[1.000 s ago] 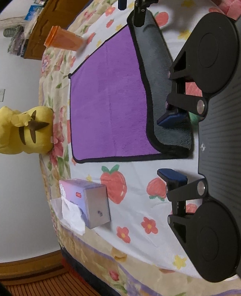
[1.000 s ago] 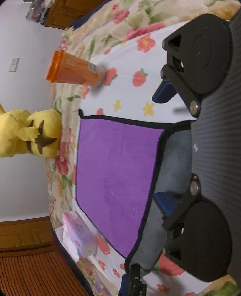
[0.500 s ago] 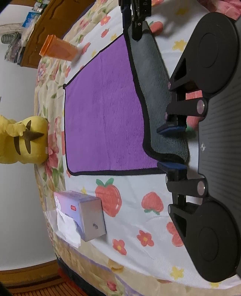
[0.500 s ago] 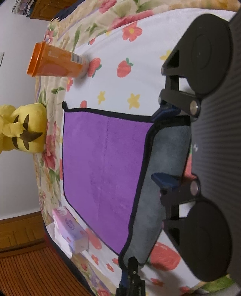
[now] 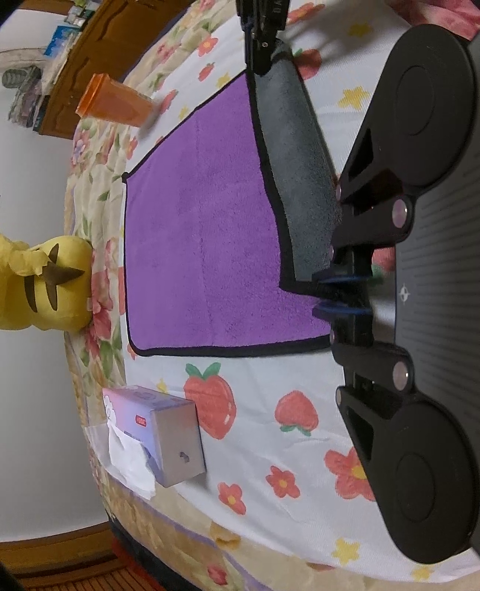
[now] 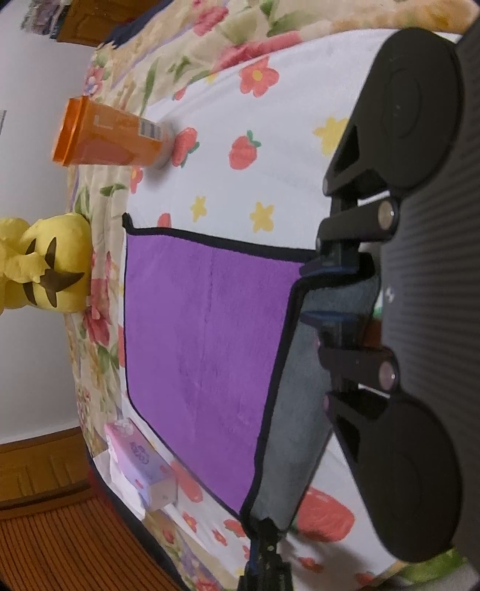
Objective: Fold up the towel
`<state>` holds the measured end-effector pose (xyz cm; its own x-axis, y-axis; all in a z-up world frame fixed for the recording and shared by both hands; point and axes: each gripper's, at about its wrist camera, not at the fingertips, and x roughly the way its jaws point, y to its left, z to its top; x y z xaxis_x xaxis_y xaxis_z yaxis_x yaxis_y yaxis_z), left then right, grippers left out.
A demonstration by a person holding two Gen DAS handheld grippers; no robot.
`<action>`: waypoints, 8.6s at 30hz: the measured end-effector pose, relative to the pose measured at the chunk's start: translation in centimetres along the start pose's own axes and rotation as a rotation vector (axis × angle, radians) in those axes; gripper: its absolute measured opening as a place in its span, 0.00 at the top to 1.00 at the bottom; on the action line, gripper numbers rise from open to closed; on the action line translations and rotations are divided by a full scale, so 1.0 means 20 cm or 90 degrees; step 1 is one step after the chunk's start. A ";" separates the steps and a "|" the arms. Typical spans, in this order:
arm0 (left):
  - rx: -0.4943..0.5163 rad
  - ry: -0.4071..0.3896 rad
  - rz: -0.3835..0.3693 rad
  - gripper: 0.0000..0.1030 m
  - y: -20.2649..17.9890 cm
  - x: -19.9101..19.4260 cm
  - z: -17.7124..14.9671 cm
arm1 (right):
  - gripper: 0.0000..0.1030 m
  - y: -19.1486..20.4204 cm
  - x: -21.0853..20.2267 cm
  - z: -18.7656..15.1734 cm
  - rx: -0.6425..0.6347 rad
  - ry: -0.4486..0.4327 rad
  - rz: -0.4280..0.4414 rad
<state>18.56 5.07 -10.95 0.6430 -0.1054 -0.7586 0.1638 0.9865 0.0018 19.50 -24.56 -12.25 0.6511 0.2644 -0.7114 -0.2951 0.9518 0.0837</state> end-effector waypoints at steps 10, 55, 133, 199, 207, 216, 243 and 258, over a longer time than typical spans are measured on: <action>0.006 -0.029 0.001 0.91 -0.01 -0.05 0.02 | 0.96 0.01 0.00 0.01 -0.017 -0.011 0.001; -0.009 -0.178 0.005 0.92 -0.02 -0.25 0.16 | 0.96 -0.07 -0.09 0.21 -0.028 -0.130 0.041; 0.016 -0.255 0.041 0.92 0.09 0.18 0.71 | 0.97 -0.14 0.21 0.68 -0.120 -0.217 0.004; 0.044 -0.191 0.052 0.36 -0.02 0.29 0.63 | 0.41 -0.14 0.26 0.56 -0.039 -0.166 0.024; 0.049 -0.200 0.050 0.17 -0.08 0.10 0.58 | 0.12 -0.13 0.06 0.48 -0.019 -0.188 0.016; 0.044 -0.221 0.053 0.04 -0.16 -0.08 0.53 | 0.00 -0.14 -0.07 0.41 -0.004 -0.190 -0.009; 0.061 -0.242 0.074 0.00 -0.30 -0.69 0.38 | 0.00 0.01 -0.62 0.32 0.002 -0.241 -0.029; 0.059 -0.263 0.065 0.00 -0.38 -0.92 0.19 | 0.00 0.06 -0.83 0.20 0.007 -0.262 -0.025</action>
<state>8.35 -0.97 5.45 0.9014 -0.0681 -0.4276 0.1387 0.9809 0.1362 11.15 -27.25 2.37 0.8882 0.2651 -0.3753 -0.2576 0.9636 0.0711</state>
